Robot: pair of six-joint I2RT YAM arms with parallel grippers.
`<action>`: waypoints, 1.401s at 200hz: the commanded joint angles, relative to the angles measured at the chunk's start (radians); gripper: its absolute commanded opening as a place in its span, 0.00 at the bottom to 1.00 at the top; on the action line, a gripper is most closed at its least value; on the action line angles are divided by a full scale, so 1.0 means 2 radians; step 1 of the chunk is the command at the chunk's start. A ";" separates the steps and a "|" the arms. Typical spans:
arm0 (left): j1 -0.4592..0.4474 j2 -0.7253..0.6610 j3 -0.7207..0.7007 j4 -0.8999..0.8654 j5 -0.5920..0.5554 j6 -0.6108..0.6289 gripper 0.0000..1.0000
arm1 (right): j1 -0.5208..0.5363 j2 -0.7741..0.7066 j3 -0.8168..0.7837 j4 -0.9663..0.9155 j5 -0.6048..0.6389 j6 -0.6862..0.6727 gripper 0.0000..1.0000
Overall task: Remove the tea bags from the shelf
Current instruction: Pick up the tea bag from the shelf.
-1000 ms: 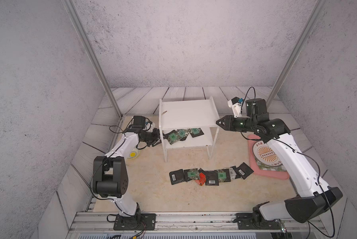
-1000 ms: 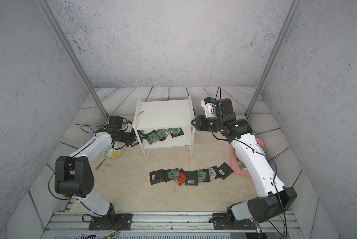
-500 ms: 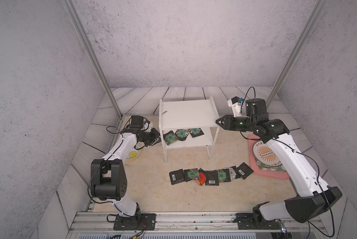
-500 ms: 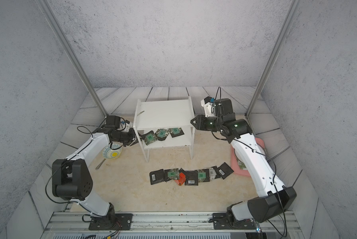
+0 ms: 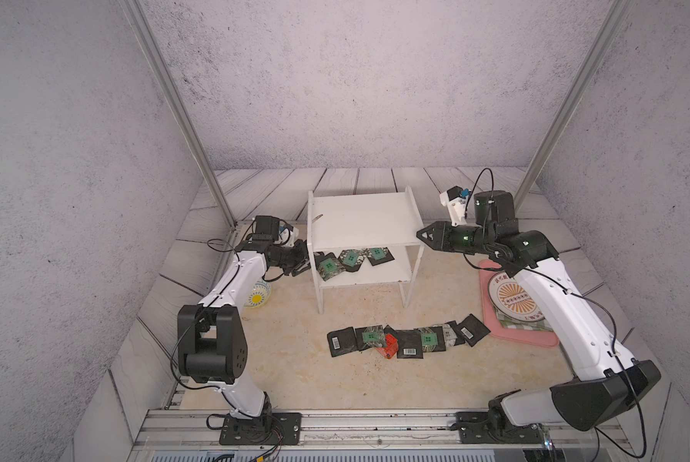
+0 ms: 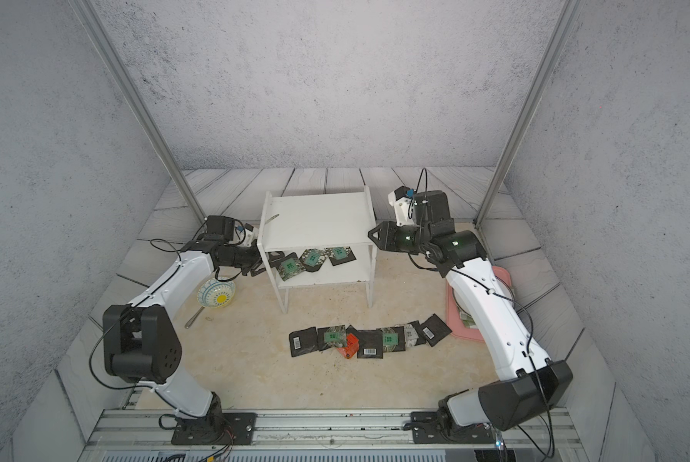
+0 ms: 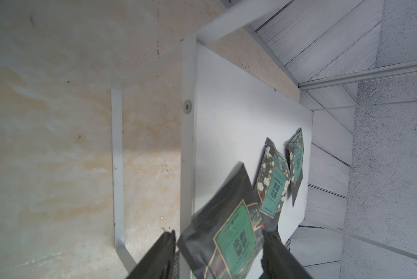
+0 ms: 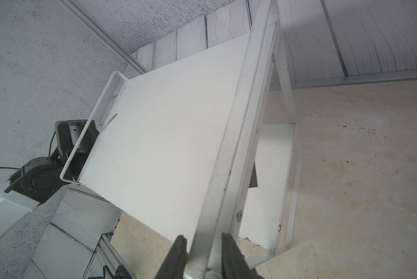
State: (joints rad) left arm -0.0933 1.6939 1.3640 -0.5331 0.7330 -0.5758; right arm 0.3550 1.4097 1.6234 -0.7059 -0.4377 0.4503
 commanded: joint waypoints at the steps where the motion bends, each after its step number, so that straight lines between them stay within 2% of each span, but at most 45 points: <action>1: -0.009 0.020 0.008 -0.001 0.006 0.005 0.63 | 0.002 -0.005 -0.010 -0.020 0.003 0.004 0.29; 33: -0.011 0.022 0.002 -0.005 0.001 0.010 0.60 | 0.001 -0.003 -0.010 -0.019 0.003 0.004 0.28; 101: 0.008 -0.008 -0.024 -0.018 -0.011 0.021 0.31 | 0.001 -0.006 -0.015 -0.016 0.003 0.006 0.29; 151: 0.018 -0.035 -0.035 -0.025 -0.016 0.021 0.20 | 0.002 -0.008 -0.021 -0.012 0.001 0.009 0.29; 166: 0.024 -0.043 -0.038 -0.026 -0.016 0.020 0.12 | 0.002 -0.009 -0.021 -0.011 0.000 0.009 0.29; 189: 0.039 -0.055 -0.038 -0.031 -0.014 0.020 0.09 | 0.002 -0.009 -0.021 -0.011 0.000 0.008 0.29; 195: 0.043 -0.057 -0.038 -0.033 -0.013 0.020 0.05 | 0.002 -0.009 -0.021 -0.010 0.000 0.009 0.29; 235: 0.070 -0.088 -0.038 -0.042 -0.013 0.016 0.02 | 0.002 -0.010 -0.022 -0.010 0.000 0.008 0.29; 280: 0.094 -0.145 -0.069 -0.058 -0.045 0.009 0.00 | 0.001 -0.010 -0.019 -0.008 -0.001 0.007 0.29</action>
State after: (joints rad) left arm 0.0727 1.4658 1.2633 -0.6037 0.6846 -0.5552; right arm 0.3569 1.4078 1.6066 -0.6758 -0.4431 0.4603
